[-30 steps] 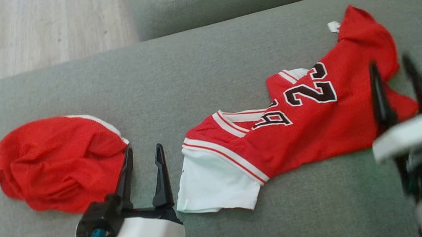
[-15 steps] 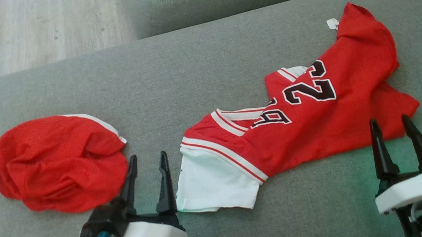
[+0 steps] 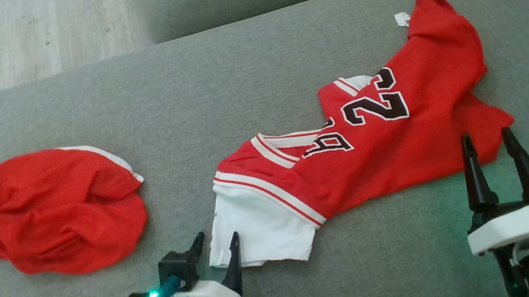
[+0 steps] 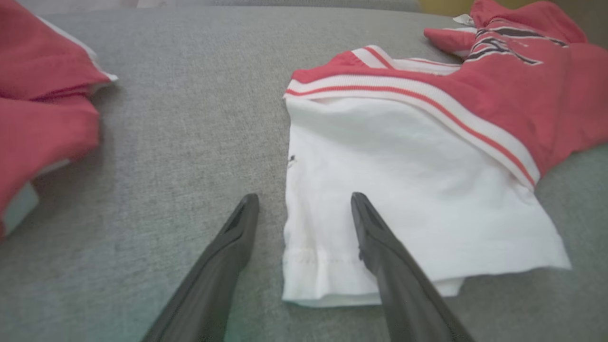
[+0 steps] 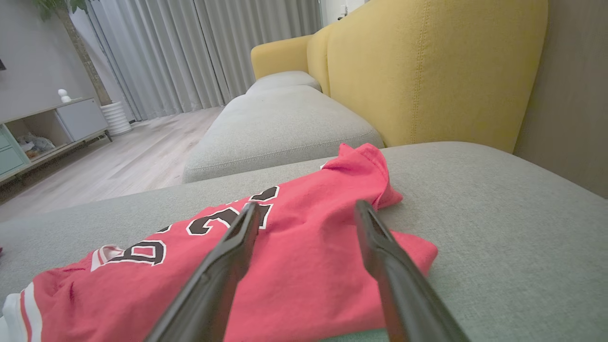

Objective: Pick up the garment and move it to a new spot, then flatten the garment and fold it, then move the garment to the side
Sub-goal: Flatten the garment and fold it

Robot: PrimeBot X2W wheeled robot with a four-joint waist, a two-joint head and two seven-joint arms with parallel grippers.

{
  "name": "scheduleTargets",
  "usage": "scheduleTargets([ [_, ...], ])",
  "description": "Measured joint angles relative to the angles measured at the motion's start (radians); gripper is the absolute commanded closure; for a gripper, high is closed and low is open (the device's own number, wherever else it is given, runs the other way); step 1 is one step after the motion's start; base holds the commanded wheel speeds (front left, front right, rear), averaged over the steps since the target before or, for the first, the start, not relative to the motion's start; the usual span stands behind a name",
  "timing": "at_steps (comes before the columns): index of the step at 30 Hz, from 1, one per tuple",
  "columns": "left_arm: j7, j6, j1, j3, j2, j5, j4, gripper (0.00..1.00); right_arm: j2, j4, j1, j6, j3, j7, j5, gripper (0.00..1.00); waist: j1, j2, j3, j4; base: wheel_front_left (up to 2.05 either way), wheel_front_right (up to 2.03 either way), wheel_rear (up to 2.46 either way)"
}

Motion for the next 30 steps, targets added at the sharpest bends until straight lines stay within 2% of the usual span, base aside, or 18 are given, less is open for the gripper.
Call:
scheduleTargets([
  [7,0.086,0.008,-0.018,-0.028,0.000,-0.049,0.006,0.00,0.000,0.002,0.000,0.000,-0.005,-0.002,0.000,0.00,-0.0001,0.0000,-0.008,-0.005,0.00,0.00,0.00],
  [8,0.099,0.008,-0.020,-0.030,0.001,-0.052,0.003,0.60,0.000,0.005,0.000,0.000,-0.008,-0.003,0.000,0.00,-0.0001,0.0000,-0.010,-0.005,0.00,0.00,0.00],
  [9,0.105,0.009,-0.021,-0.031,0.001,-0.052,0.000,1.00,0.000,0.015,0.000,0.000,-0.015,-0.003,-0.001,0.00,-0.0001,0.0000,-0.011,-0.005,0.00,0.00,0.00],
  [12,0.085,0.008,-0.016,-0.031,0.001,-0.065,-0.018,1.00,0.000,0.074,0.000,0.000,-0.039,0.003,-0.011,0.00,0.0000,0.0000,-0.016,-0.003,0.00,0.00,0.00],
  [18,-0.108,0.008,-0.014,-0.014,0.000,-0.102,-0.134,1.00,0.001,0.219,-0.034,0.000,-0.125,0.059,-0.016,0.00,-0.0001,0.0000,-0.012,0.001,0.00,0.00,0.00],
  [26,-0.159,0.025,-0.015,0.011,0.000,-0.102,-0.208,1.00,0.001,0.387,-0.165,0.000,-0.180,0.087,-0.052,0.00,0.0000,0.0000,0.008,0.015,0.00,0.00,0.00],
  [30,-0.162,0.025,-0.015,0.012,0.000,-0.100,-0.222,1.00,0.001,0.479,-0.210,0.000,-0.244,0.088,-0.100,0.00,0.0000,0.0000,0.019,0.029,0.00,0.00,0.00],
])
